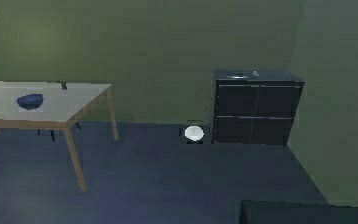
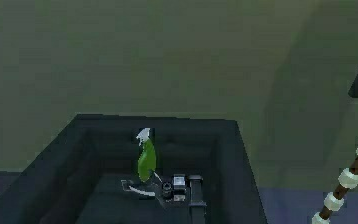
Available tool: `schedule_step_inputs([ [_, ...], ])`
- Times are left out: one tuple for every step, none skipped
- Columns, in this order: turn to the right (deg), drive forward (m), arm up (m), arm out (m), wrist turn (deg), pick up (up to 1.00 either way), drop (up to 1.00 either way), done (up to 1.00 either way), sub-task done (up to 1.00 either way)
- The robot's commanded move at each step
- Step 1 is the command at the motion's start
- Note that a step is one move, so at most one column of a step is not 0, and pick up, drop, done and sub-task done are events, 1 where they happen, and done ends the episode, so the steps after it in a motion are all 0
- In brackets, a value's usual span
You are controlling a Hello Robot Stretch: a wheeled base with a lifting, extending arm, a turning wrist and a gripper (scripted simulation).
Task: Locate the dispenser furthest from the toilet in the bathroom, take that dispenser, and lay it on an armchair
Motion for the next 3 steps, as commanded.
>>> schedule_step_inputs([
  [0.0, 0.00, 0.00, 0.00, 0.0, 0.00, 1.00, 0.00, 0.00],
  [0.0, 0.00, 0.10, 0.00, 0.0, 0.00, 0.00, 0.00, 0.00],
  [0.0, 0.00, 0.00, -0.08, 0.0, 0.00, 0.00, 0.00, 0.00],
])
